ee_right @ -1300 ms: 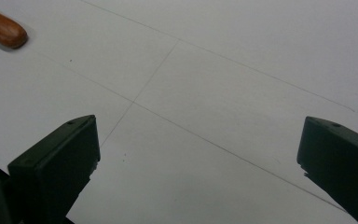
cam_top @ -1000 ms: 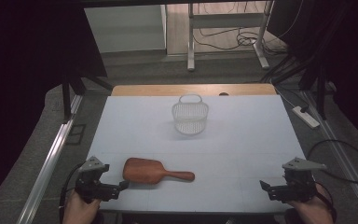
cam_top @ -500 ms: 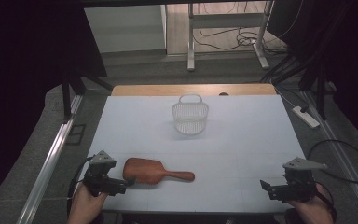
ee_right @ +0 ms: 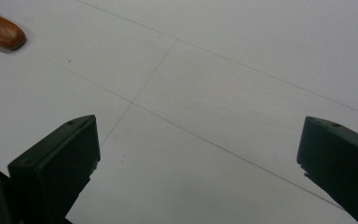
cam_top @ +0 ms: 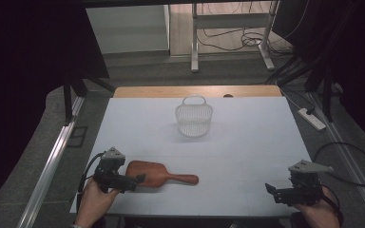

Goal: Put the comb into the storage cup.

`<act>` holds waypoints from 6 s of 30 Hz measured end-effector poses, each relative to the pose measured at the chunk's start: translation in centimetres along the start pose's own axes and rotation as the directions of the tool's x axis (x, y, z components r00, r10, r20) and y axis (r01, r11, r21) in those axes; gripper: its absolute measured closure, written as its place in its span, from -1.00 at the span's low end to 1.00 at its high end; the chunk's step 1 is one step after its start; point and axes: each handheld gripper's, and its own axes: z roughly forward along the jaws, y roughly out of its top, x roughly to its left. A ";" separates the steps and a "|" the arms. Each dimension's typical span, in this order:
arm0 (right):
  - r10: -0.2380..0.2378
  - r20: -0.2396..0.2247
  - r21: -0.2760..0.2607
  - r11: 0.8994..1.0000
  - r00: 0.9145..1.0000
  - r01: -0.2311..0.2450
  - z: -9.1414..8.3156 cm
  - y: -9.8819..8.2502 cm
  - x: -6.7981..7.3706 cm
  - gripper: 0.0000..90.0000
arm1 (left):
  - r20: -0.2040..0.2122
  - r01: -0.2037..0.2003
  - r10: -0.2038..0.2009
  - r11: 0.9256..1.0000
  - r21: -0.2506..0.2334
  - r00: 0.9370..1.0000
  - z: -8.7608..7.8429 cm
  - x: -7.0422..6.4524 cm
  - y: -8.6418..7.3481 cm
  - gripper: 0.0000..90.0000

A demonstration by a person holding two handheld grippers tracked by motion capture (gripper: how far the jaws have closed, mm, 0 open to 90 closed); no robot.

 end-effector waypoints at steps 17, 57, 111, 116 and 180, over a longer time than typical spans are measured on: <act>-0.002 0.000 0.006 1.000 1.000 0.002 0.0 0.0 0.0 -1.00 | 0.038 -0.037 0.035 0.998 0.050 0.999 1.5 -0.5 2.0 -0.50; -0.007 0.005 0.027 1.000 1.000 0.007 0.3 0.1 0.1 -1.00 | 0.056 -0.074 0.062 0.967 0.245 0.997 3.4 -2.1 -1.1 0.98; -0.005 0.006 0.045 0.999 1.000 0.004 0.5 0.2 0.1 -0.99 | -0.089 0.049 -0.020 0.941 0.336 0.996 7.4 3.6 3.3 0.98; -0.003 0.006 0.045 0.999 1.000 0.003 0.5 0.2 0.0 -0.99 | -0.090 0.039 -0.010 0.943 0.330 0.996 8.1 4.1 4.4 0.98; -0.004 0.001 0.039 0.999 1.000 0.004 0.4 0.2 0.0 -0.99 | -0.051 0.093 -0.088 0.992 0.087 0.995 2.3 3.2 1.1 -0.57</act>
